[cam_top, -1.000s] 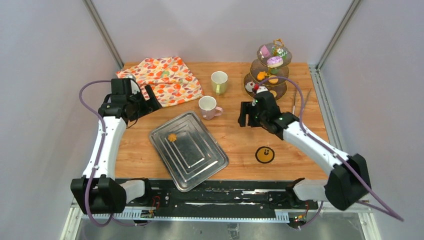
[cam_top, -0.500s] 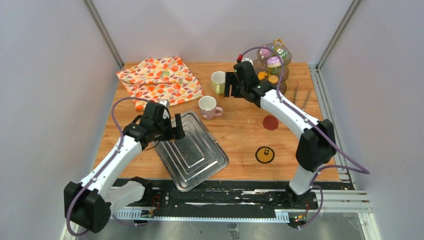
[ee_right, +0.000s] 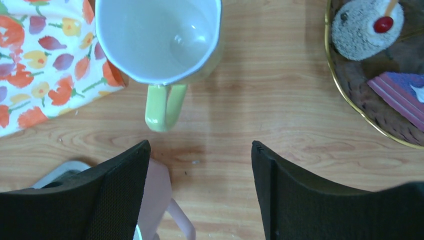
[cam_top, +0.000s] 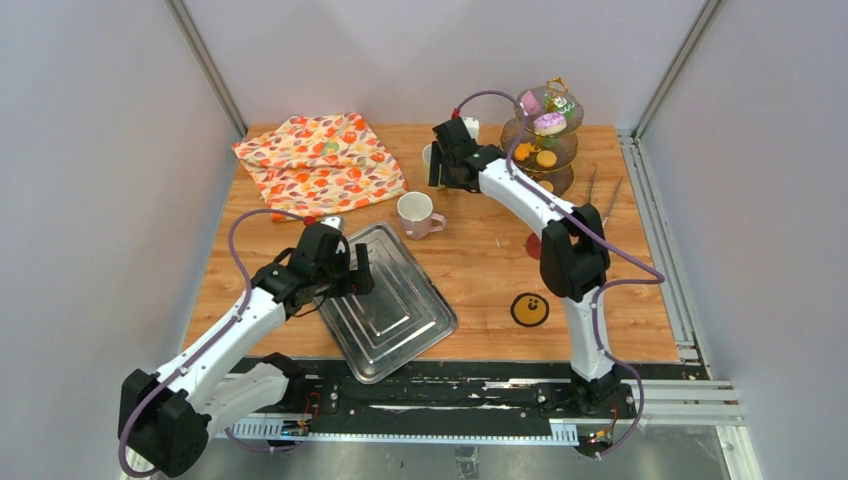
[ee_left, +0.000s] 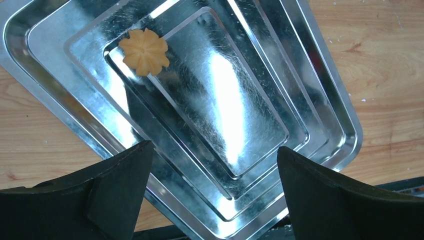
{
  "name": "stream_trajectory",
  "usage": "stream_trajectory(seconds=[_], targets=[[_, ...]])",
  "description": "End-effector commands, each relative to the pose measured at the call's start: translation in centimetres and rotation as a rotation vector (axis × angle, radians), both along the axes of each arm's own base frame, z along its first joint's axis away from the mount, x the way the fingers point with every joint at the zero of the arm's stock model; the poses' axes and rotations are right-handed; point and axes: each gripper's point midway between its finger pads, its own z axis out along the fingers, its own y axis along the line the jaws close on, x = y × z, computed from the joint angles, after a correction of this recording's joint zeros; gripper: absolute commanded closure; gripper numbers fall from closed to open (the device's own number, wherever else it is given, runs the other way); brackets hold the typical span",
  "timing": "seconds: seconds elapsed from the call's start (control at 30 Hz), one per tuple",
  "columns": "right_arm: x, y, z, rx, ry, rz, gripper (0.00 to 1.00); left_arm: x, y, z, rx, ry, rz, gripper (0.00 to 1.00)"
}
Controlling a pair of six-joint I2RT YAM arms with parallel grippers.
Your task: Serve the afternoon tea
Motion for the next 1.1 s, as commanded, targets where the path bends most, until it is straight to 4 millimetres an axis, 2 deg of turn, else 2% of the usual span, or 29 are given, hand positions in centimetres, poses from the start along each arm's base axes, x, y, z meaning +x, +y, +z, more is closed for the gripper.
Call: stream_trajectory(seconds=[0.0, 0.07, 0.2, 0.27, 0.47, 0.53, 0.6, 0.63, 0.73, 0.87, 0.9, 0.93, 1.03, 1.07], targets=[[1.0, 1.3, -0.5, 0.010, 0.013, -0.039, 0.27, 0.9, -0.1, 0.2, 0.011, -0.022, 0.021, 0.02], [1.7, 2.4, -0.8, 0.034, 0.026, -0.030, 0.27, 0.9, 0.0, 0.1, 0.015, -0.016, 0.023, 0.02], [2.5, 3.3, -2.6, 0.055, 0.056, -0.068, 0.28, 0.8, 0.4, 0.1, 0.035, -0.018, 0.031, 0.02], [2.9, 3.6, -3.7, 0.062, 0.066, -0.086, 0.32, 0.8, 0.6, 0.1, 0.045, -0.019, 0.033, 0.02], [3.2, 3.7, -5.0, 0.045, 0.069, -0.114, 0.56, 0.8, 0.7, 0.0, 0.050, -0.013, 0.033, 0.02], [3.2, 3.4, -4.7, 0.014, 0.053, -0.110, 0.73, 0.8, 0.7, 0.0, 0.051, -0.012, 0.035, 0.02], [3.1, 3.0, -4.2, -0.012, 0.040, -0.092, 0.95, 0.8, 0.8, -0.1, 0.057, -0.013, 0.037, 0.02], [3.1, 2.9, -3.6, -0.024, 0.029, -0.084, 0.99, 0.9, 0.9, -0.1, 0.063, -0.015, 0.038, 0.02], [2.7, 2.4, -1.8, -0.067, -0.008, -0.042, 0.99, 1.0, 0.9, 0.0, 0.069, -0.016, 0.036, 0.02], [1.4, 1.4, 1.9, -0.122, -0.056, 0.055, 0.99, 1.2, 0.8, 0.1, 0.072, -0.014, 0.035, 0.02], [0.4, 0.7, 3.2, -0.142, -0.071, 0.086, 0.99, 1.2, 0.8, 0.1, 0.074, -0.015, 0.036, 0.02], [-0.4, 0.2, 3.2, -0.163, -0.068, 0.113, 0.99, 1.3, 0.8, 0.2, 0.076, -0.017, 0.035, 0.02], [-3.7, -1.4, 5.1, -0.162, -0.102, 0.212, 0.99, 1.7, 0.9, 0.5, 0.082, -0.027, 0.039, 0.02], [-5.4, -1.6, 6.7, -0.131, -0.128, 0.264, 0.99, 1.8, 0.8, 0.6, 0.081, -0.031, 0.035, 0.02]])
